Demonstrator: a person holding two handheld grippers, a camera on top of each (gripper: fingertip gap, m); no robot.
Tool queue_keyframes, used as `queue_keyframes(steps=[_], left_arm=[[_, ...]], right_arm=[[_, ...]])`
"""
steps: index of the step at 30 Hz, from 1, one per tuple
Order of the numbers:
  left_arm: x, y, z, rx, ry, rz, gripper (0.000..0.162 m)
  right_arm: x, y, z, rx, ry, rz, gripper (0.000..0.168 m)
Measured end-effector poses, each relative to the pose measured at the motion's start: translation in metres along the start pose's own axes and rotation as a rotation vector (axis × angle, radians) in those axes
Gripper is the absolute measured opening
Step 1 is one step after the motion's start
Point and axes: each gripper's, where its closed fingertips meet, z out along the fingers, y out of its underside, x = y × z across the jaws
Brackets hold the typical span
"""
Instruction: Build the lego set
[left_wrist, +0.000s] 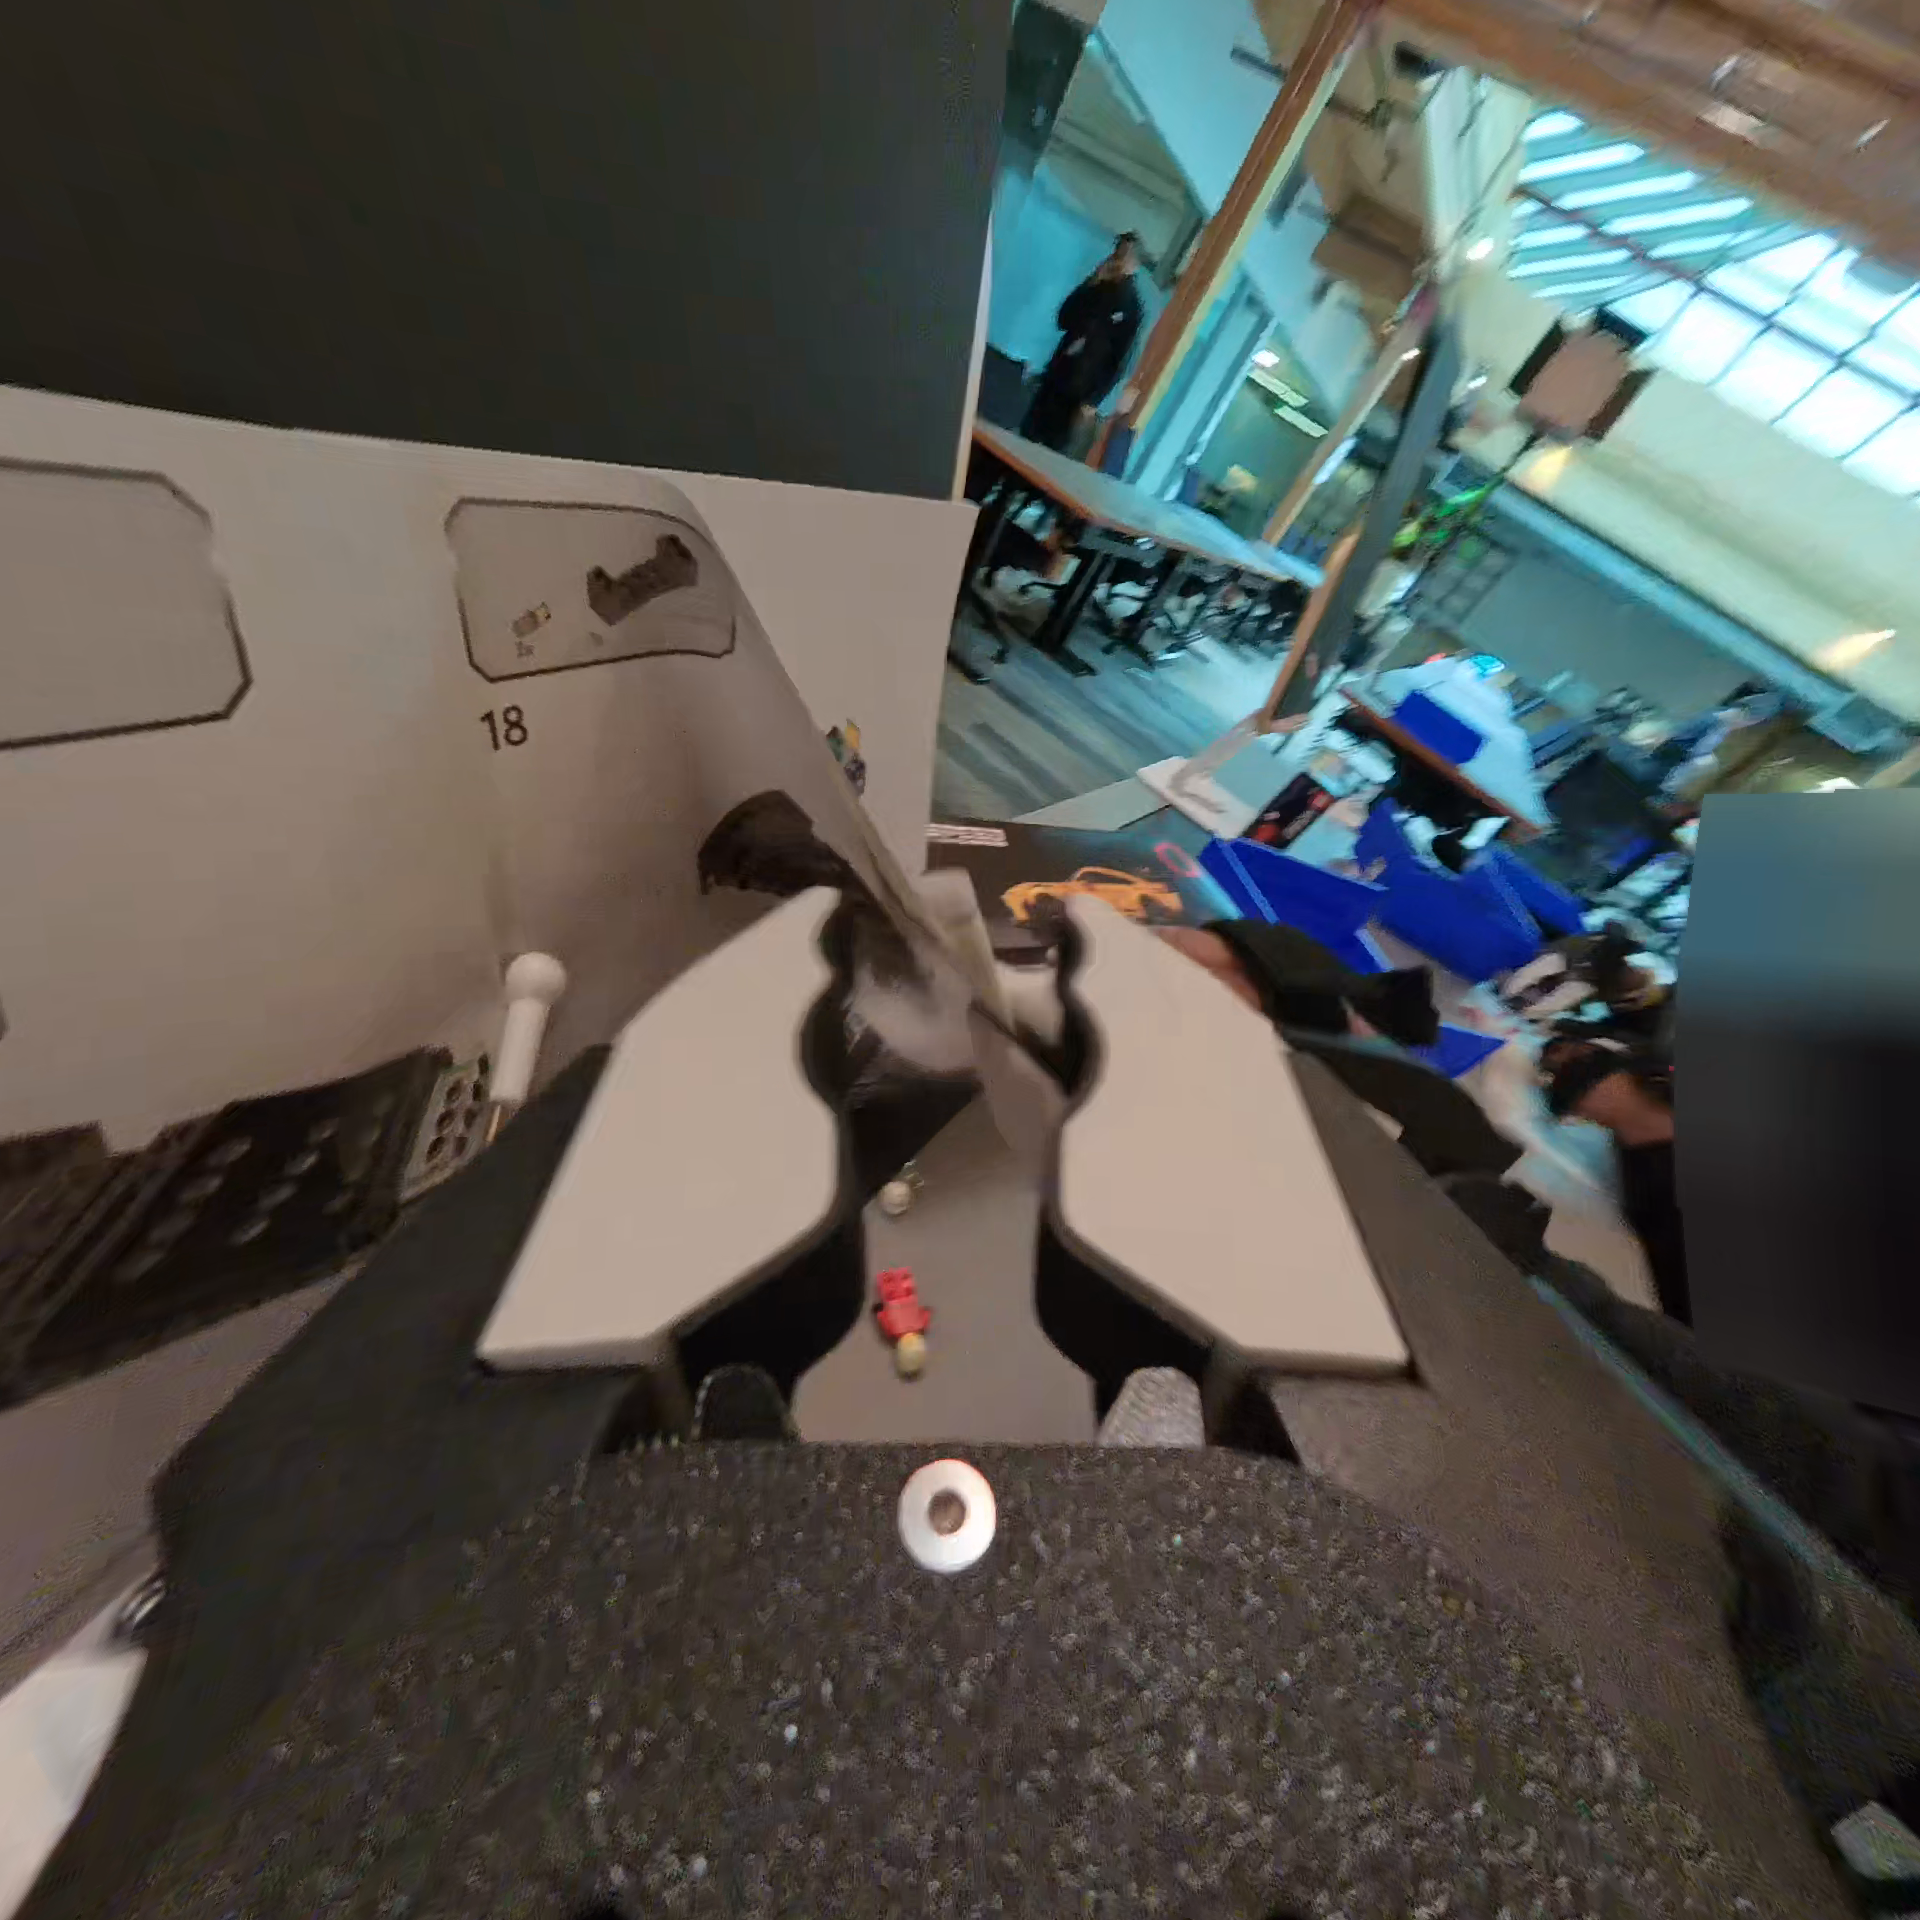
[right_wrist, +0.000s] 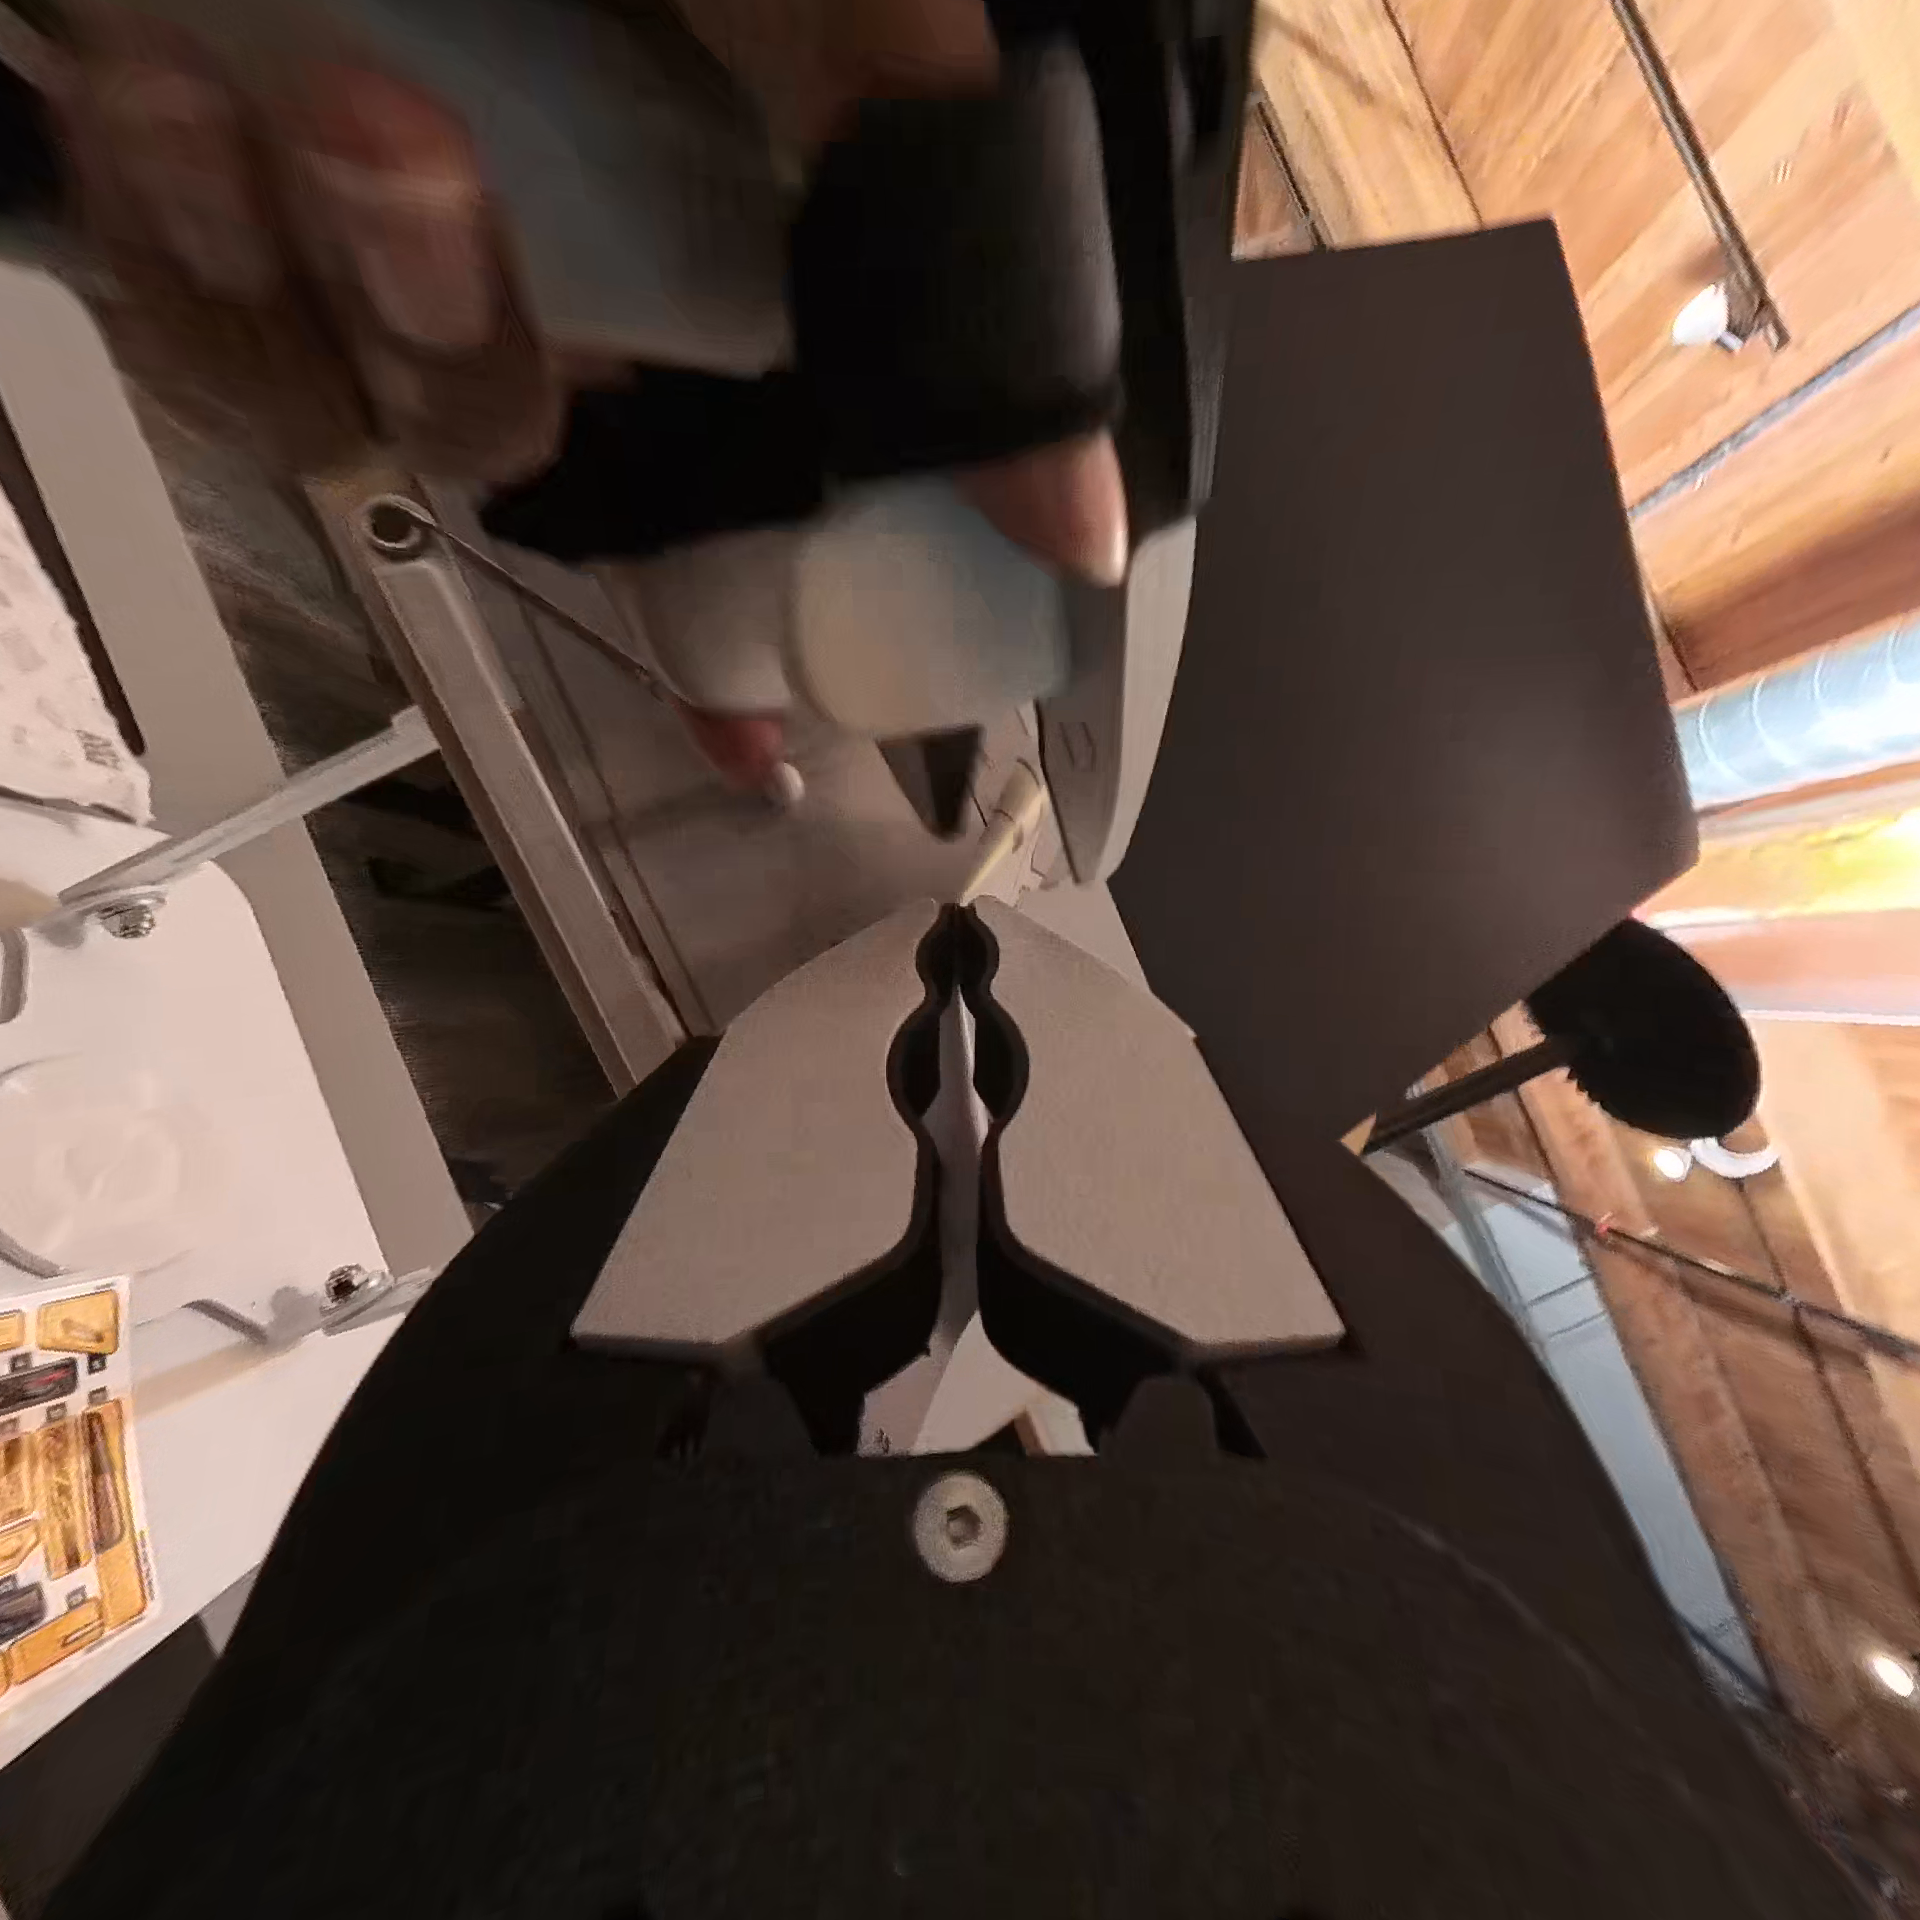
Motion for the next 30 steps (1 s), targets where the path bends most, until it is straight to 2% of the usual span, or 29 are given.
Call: queue_keyframes(steps=[1,3,5,8,10,11,14,16,18,19,20,22,23,26,28,30], left_arm=[[0.002,-0.001,0.002,0.003,0.046,-0.025,0.015],[0.002,-0.002,0.000,0.015,0.090,-0.046,0.001],[-0.005,-0.007,-0.009,0.053,0.073,-0.036,0.000],[-0.004,-0.011,-0.021,0.065,0.119,-0.063,0.000],[0.000,-0.014,-0.027,0.072,0.140,-0.059,0.000],[0.002,-0.015,-0.029,0.071,0.148,-0.057,0.000],[0.006,-0.020,-0.033,0.084,0.166,-0.070,0.000],[0.010,-0.024,-0.035,0.089,0.187,-0.072,0.003],[0.017,-0.034,-0.043,0.128,0.223,-0.048,0.028],[0.020,-0.043,-0.053,0.169,0.239,-0.023,0.038],[0.014,-0.051,-0.065,0.211,0.196,0.024,0.038],[-0.014,-0.051,-0.084,0.208,-0.032,0.241,0.027],[-0.025,-0.040,-0.087,0.139,-0.127,0.353,0.025],[-0.052,0.007,-0.072,-0.176,-0.334,0.603,0.037],[-0.062,0.018,-0.057,-0.284,-0.441,0.790,0.031],[-0.068,0.024,-0.042,-0.363,-0.503,0.888,0.028]], right_arm=[[-0.002,-0.004,0.000,0.009,-0.003,-0.018,0.000],[-0.002,-0.012,-0.004,0.032,-0.002,-0.017,0.003],[0.003,-0.021,-0.015,0.072,-0.019,0.067,0.017],[0.004,-0.021,-0.033,0.080,-0.093,0.298,0.048],[-0.007,-0.017,-0.043,0.092,-0.170,0.398,0.060],[-0.012,-0.012,-0.046,0.090,-0.173,0.390,0.060],[-0.015,-0.001,-0.045,0.071,-0.100,0.279,0.048],[-0.006,-0.005,-0.041,0.077,-0.018,0.185,0.024],[0.001,-0.008,-0.036,0.073,0.008,0.169,0.000],[0.003,-0.007,-0.034,0.058,-0.006,0.208,0.000],[0.005,-0.004,-0.034,0.049,-0.019,0.263,0.000],[0.011,0.004,-0.035,0.046,-0.023,0.389,0.000],[0.012,0.006,-0.036,0.044,-0.031,0.443,0.000],[0.016,0.002,-0.034,0.068,-0.052,0.561,0.000],[0.017,-0.005,-0.030,0.075,-0.058,0.599,0.000],[0.018,-0.011,-0.027,0.081,-0.066,0.639,0.000]])
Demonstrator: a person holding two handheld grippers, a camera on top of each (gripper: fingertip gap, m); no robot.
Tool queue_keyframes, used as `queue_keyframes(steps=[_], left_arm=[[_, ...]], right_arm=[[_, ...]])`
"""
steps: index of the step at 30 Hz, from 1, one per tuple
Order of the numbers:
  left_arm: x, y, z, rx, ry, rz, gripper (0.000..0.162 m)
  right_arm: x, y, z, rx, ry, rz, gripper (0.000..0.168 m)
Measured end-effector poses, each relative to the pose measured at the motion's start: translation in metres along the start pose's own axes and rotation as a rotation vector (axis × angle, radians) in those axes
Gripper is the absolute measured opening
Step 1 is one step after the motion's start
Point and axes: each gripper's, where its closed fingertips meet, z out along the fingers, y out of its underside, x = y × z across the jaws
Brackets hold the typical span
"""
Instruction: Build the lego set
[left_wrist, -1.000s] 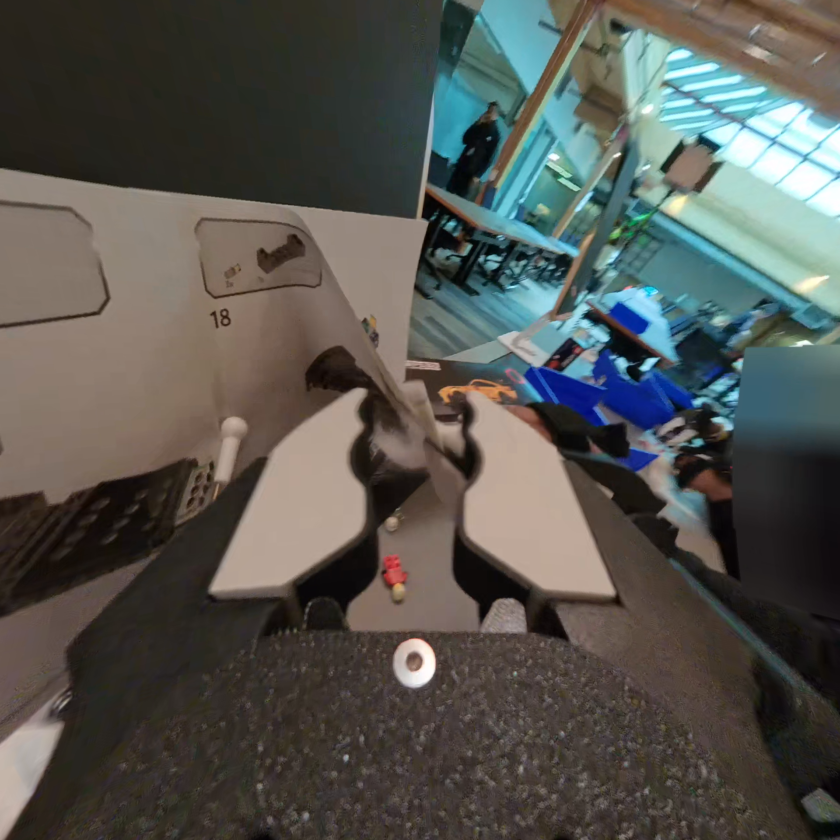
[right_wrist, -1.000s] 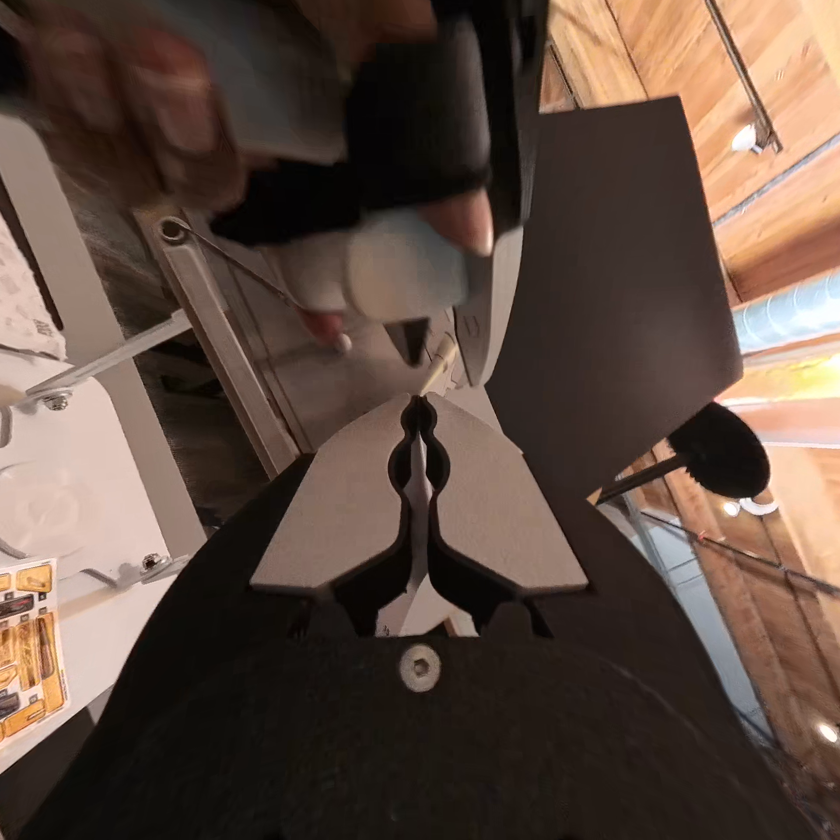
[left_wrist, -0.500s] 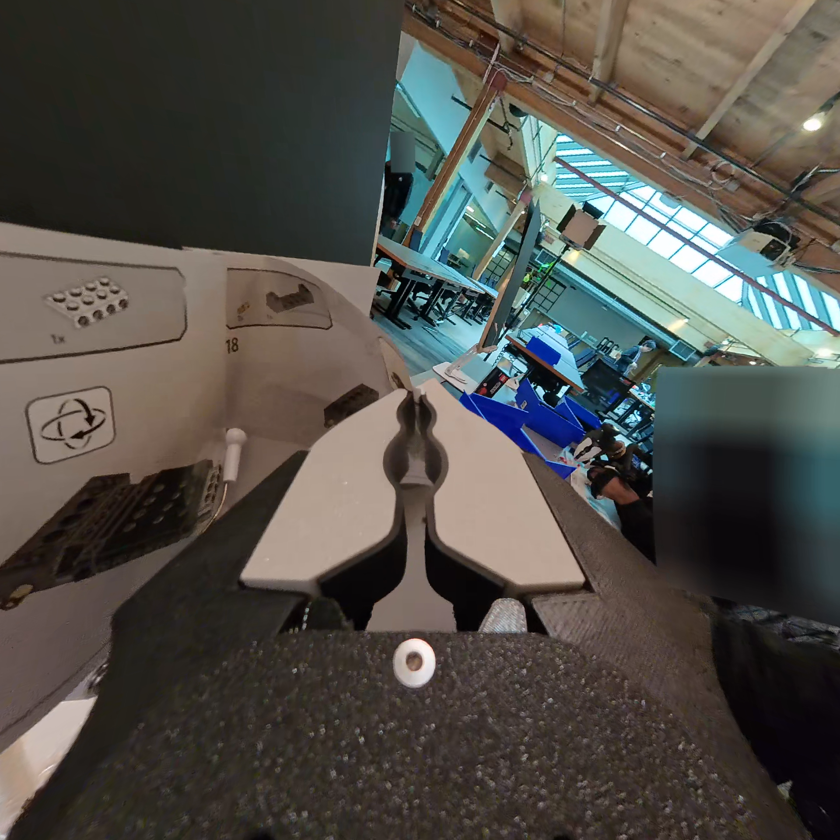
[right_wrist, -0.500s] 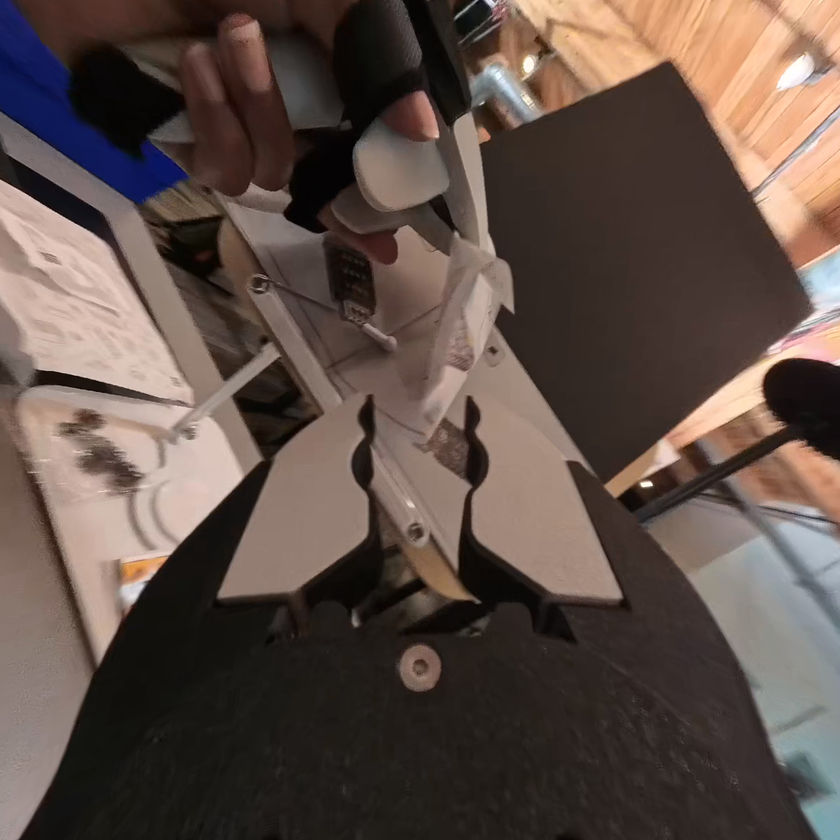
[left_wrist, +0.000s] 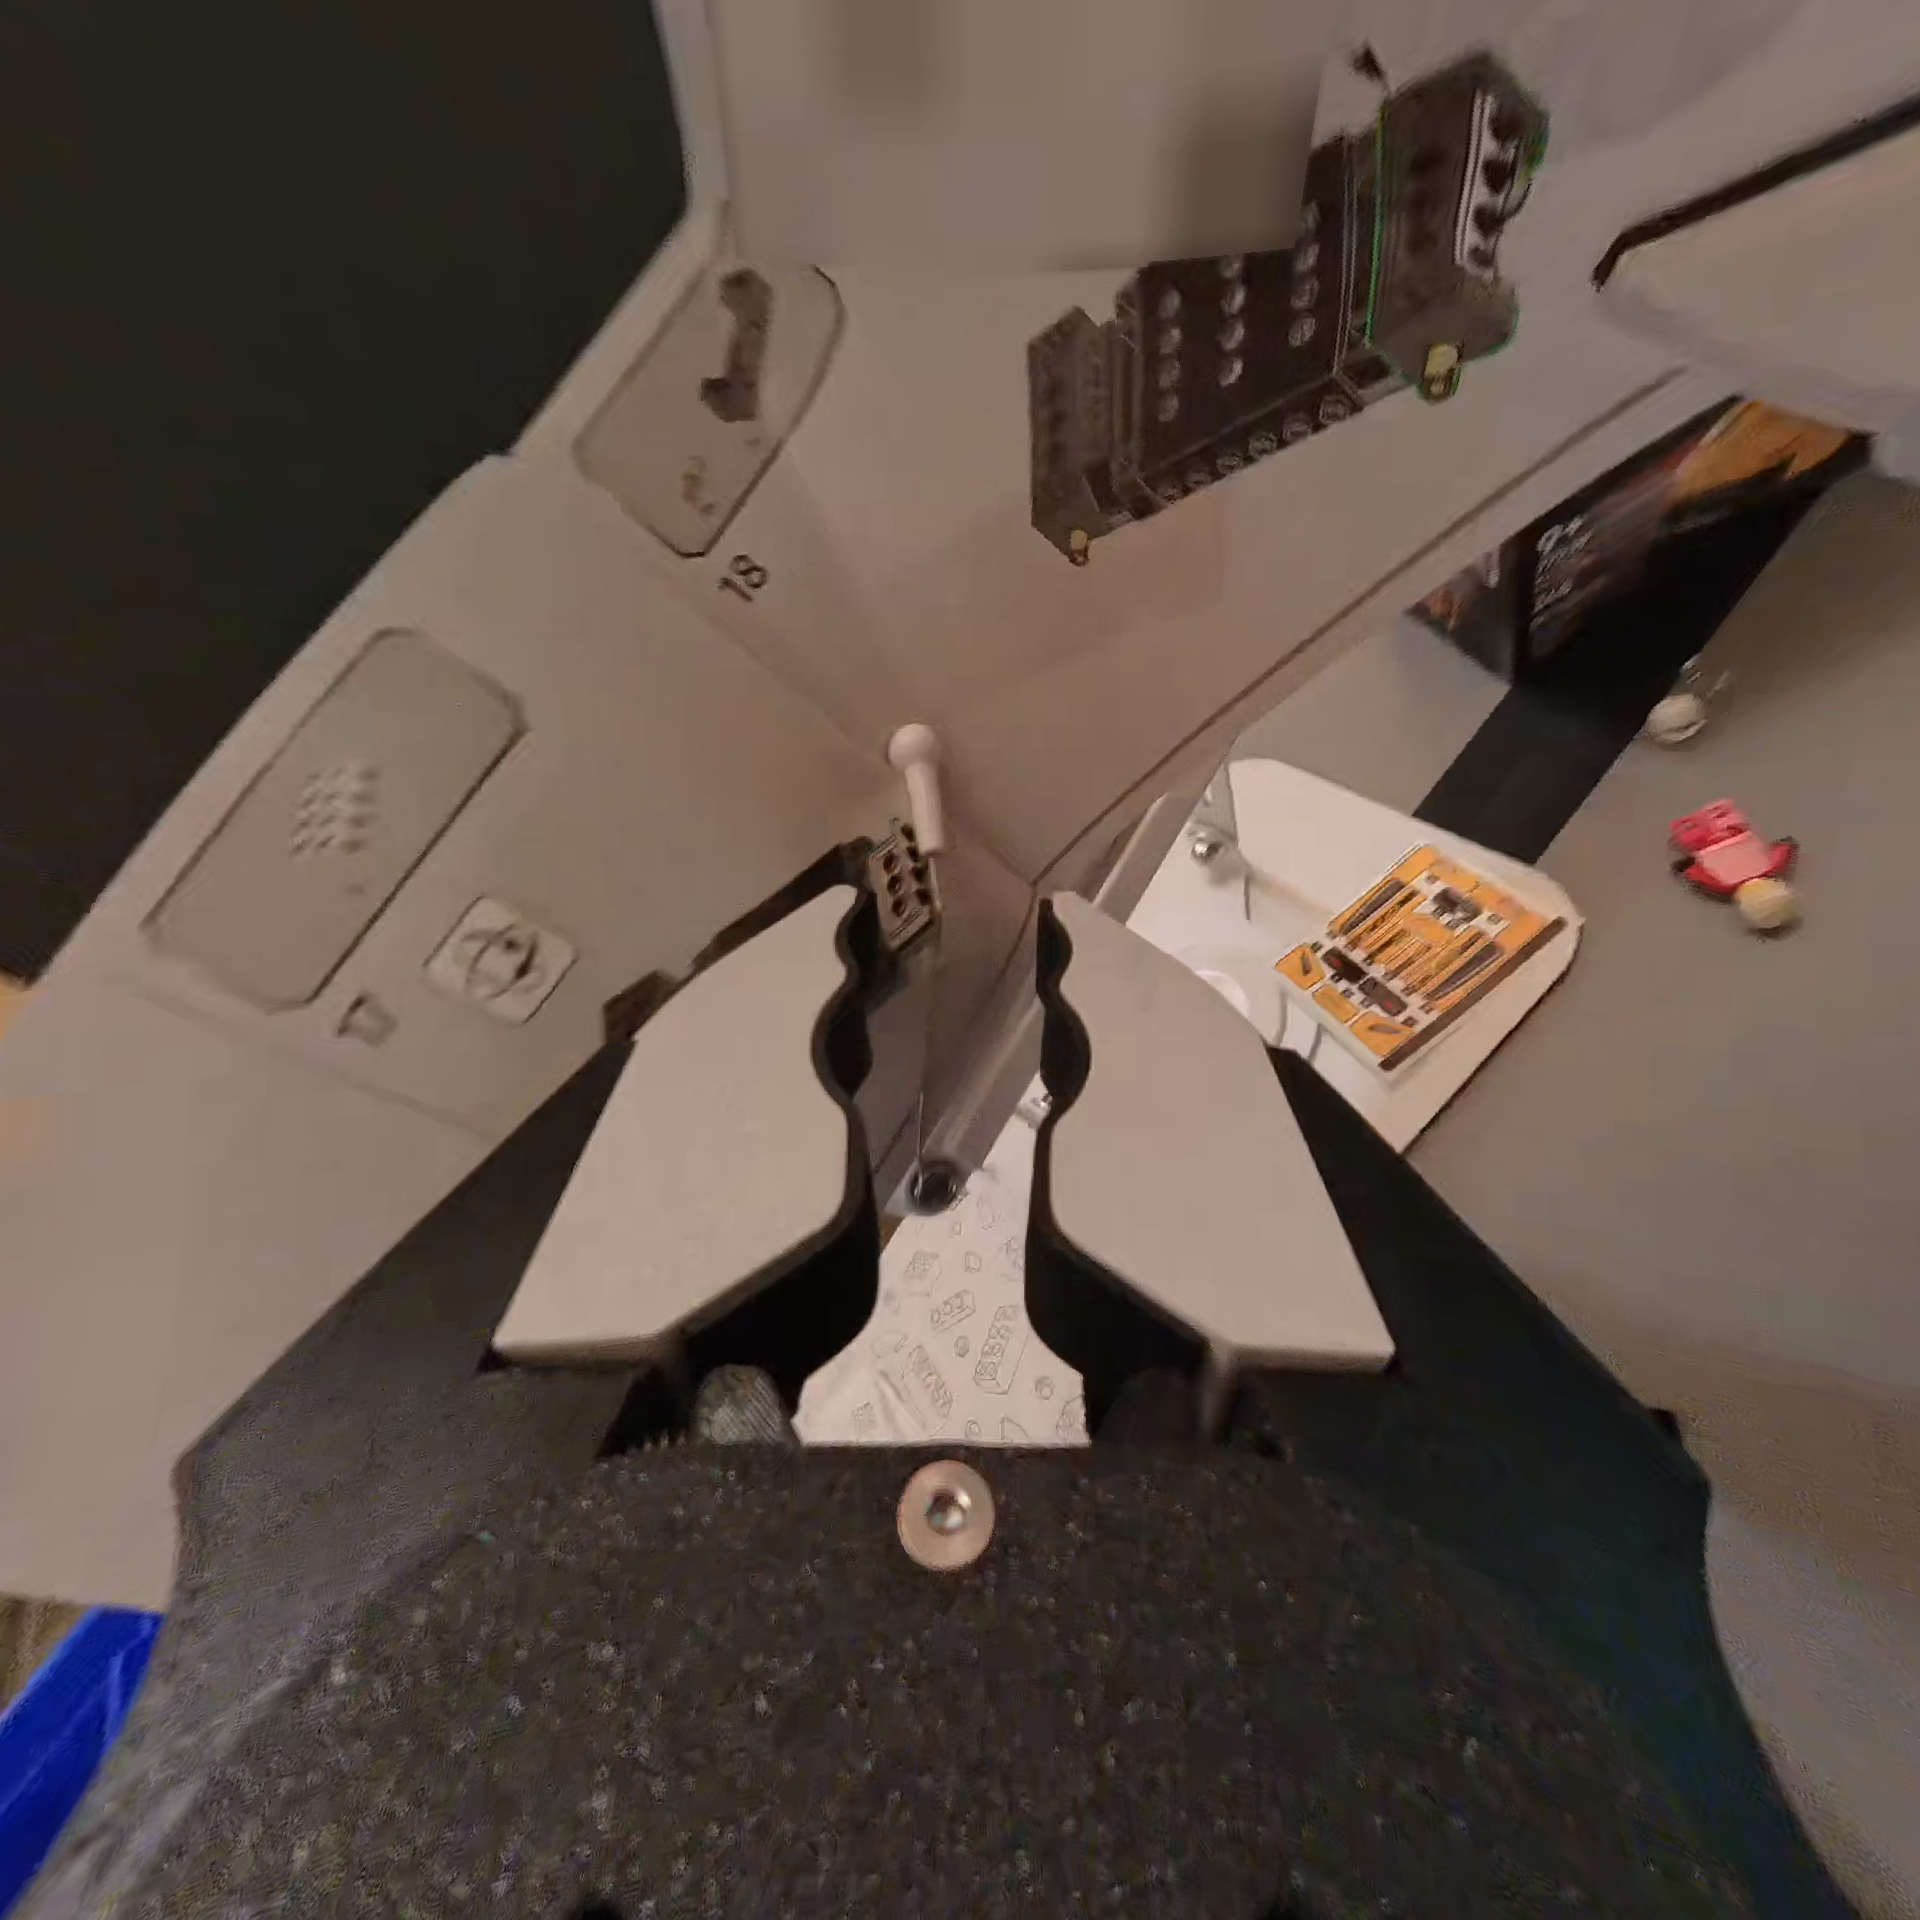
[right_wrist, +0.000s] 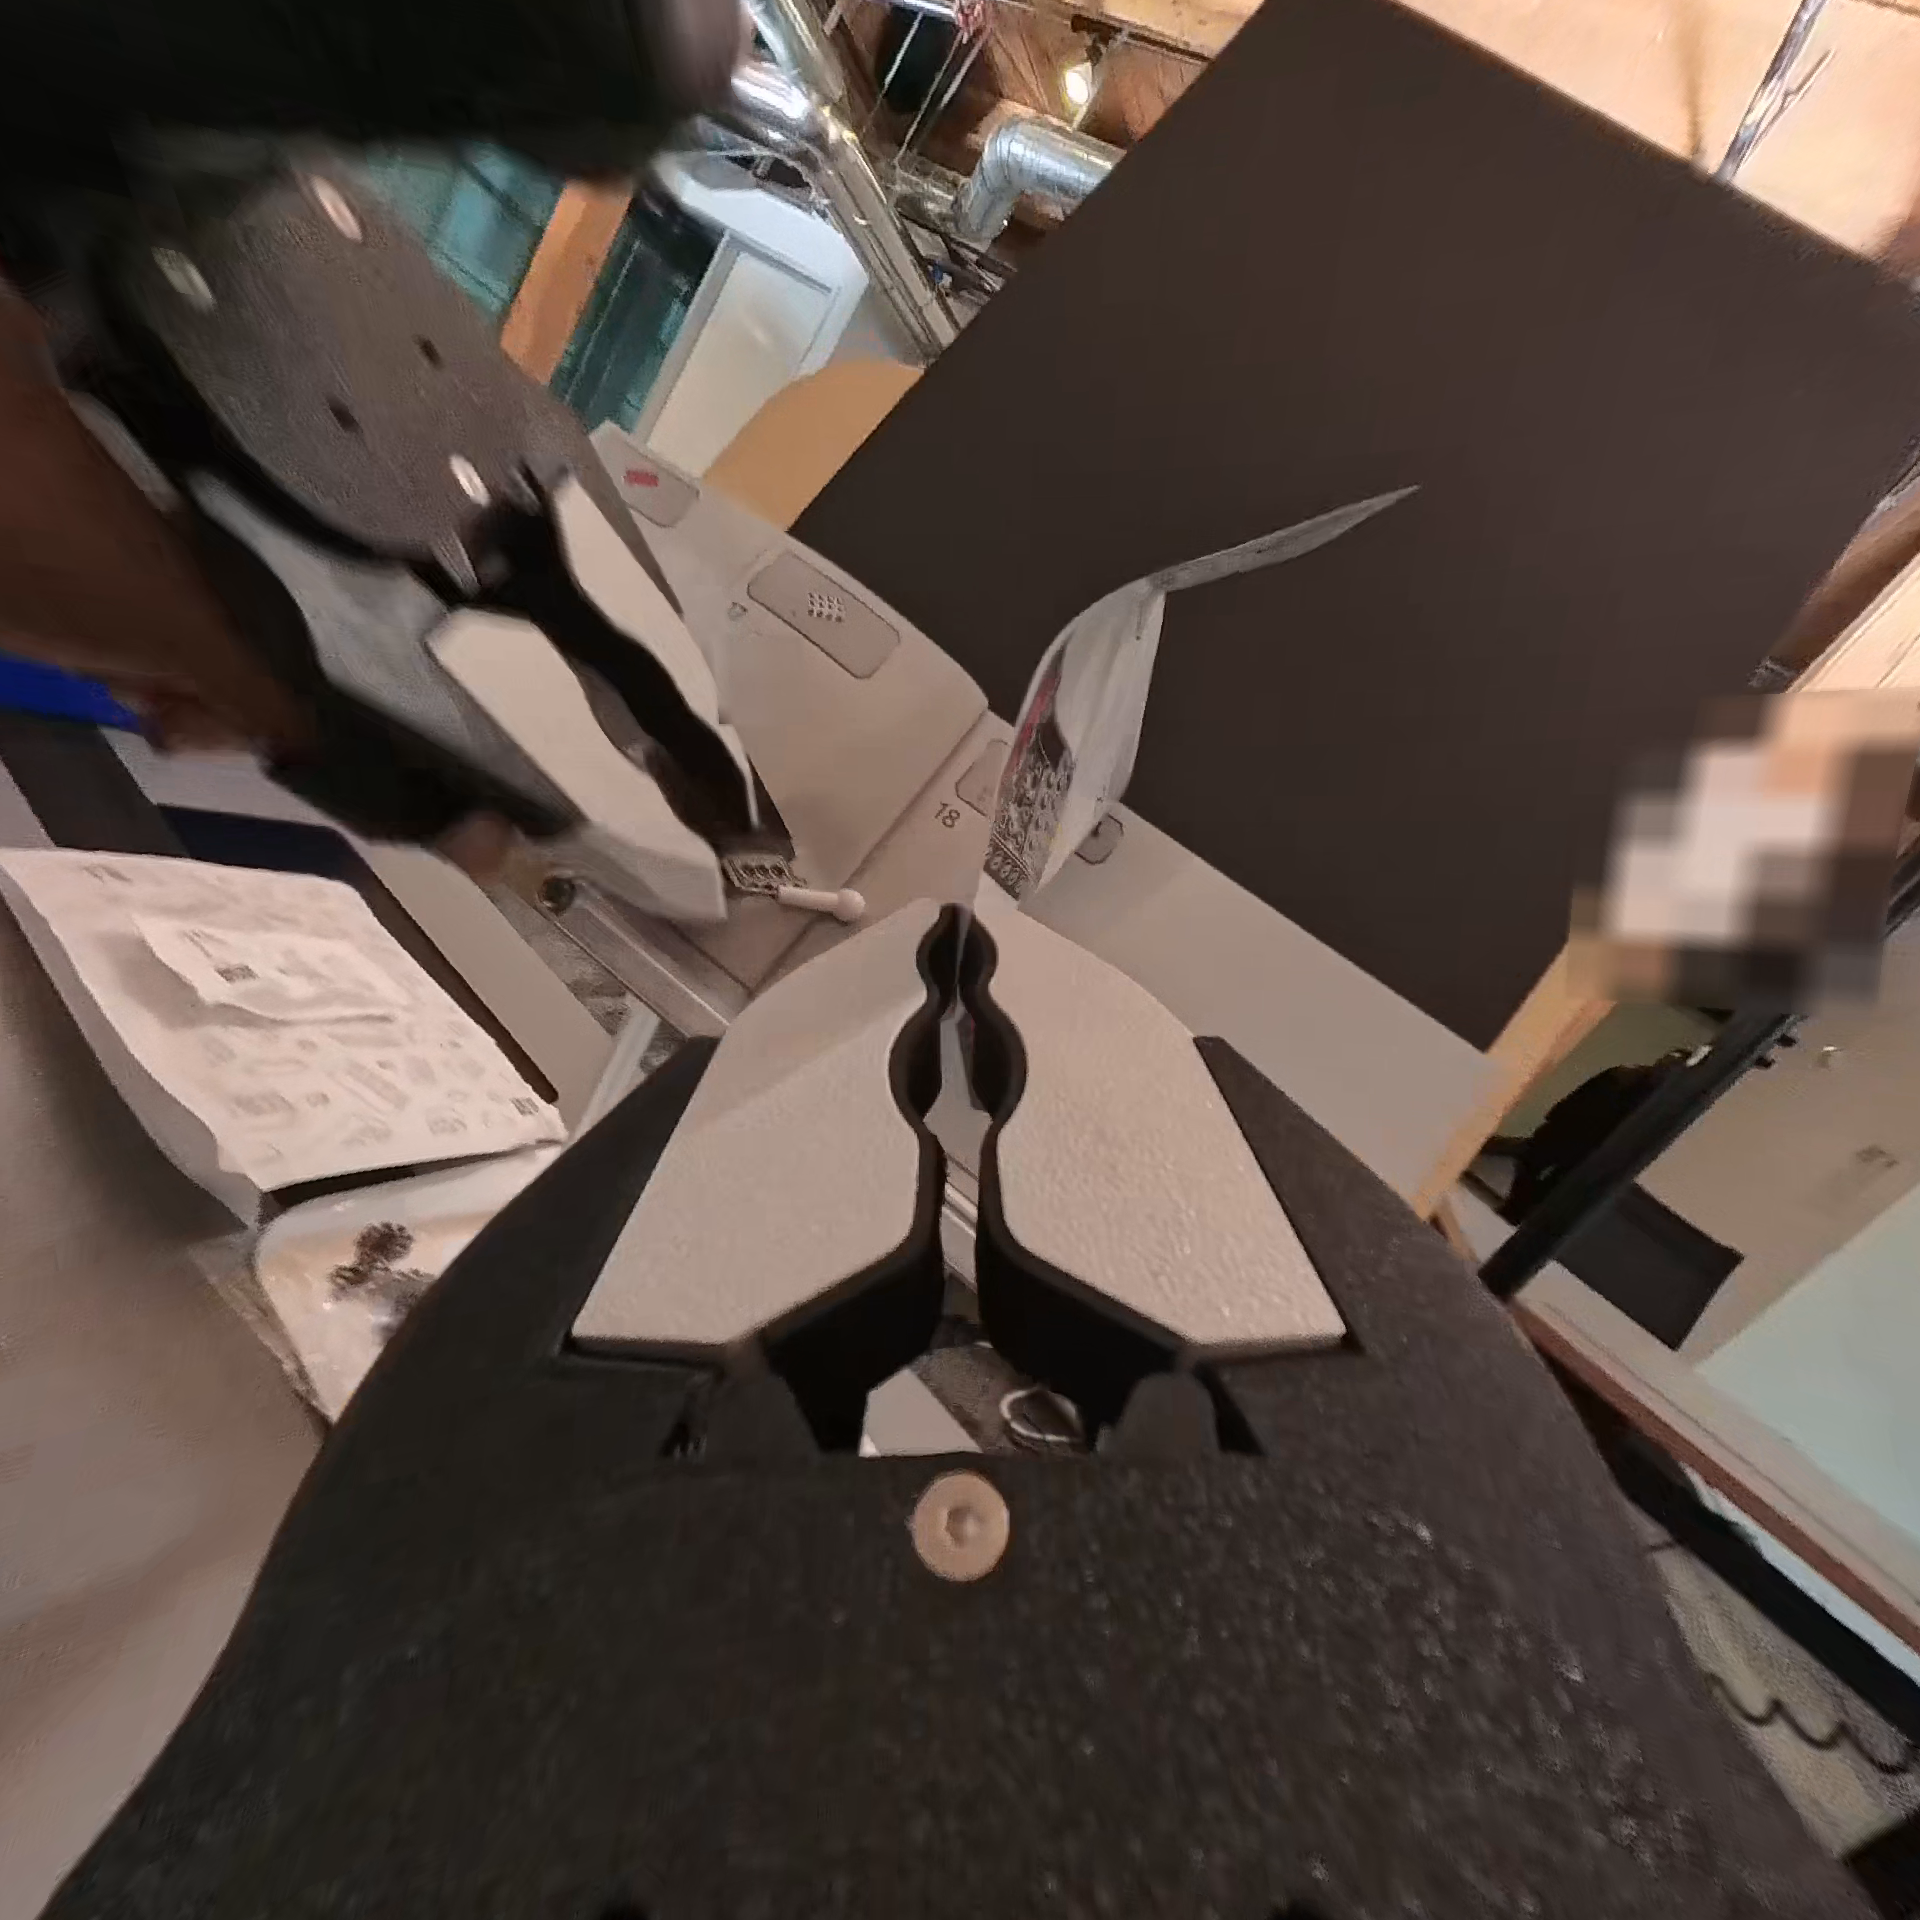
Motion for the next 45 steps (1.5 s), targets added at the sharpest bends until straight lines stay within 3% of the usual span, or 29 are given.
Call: queue_keyframes(steps=[3,4,7,9,12,17,19,23,28,38,45], left_arm=[[-0.006,0.013,0.019,-0.138,-0.087,0.065,0.018],[-0.010,0.013,0.021,-0.139,-0.127,0.098,0.004],[-0.010,0.012,0.016,-0.051,-0.142,0.062,0.000],[-0.021,0.011,0.004,0.067,-0.166,-0.102,0.000],[-0.043,0.026,-0.018,0.267,-0.130,-0.501,0.003],[-0.044,0.080,-0.033,0.540,0.143,-1.171,0.005],[-0.036,0.090,-0.032,0.638,0.223,-1.335,0.005],[-0.026,0.099,-0.030,0.804,0.299,-1.489,0.004],[-0.026,0.094,-0.036,0.922,0.291,-1.479,0.002],[-0.027,0.088,-0.041,0.875,0.181,-1.317,0.003],[-0.027,0.086,-0.042,0.860,0.114,-1.239,0.003]], right_arm=[[-0.003,-0.009,0.002,0.010,-0.017,0.048,0.000],[-0.004,-0.012,0.003,0.015,-0.025,0.056,0.000],[-0.014,-0.022,0.008,0.027,-0.058,0.060,0.000],[-0.027,-0.026,0.016,0.030,-0.087,0.054,0.000],[-0.052,-0.028,0.032,0.010,-0.142,0.040,0.000],[-0.102,-0.012,0.072,-0.103,-0.231,-0.004,0.000],[-0.118,0.002,0.090,-0.184,-0.245,-0.031,0.000],[-0.138,0.020,0.114,-0.317,-0.251,-0.068,0.000],[-0.150,0.028,0.130,-0.478,-0.275,-0.155,0.000],[-0.169,0.022,0.141,-0.613,-0.548,-0.116,0.019],[-0.181,0.008,0.139,-0.625,-0.744,0.160,0.038]])
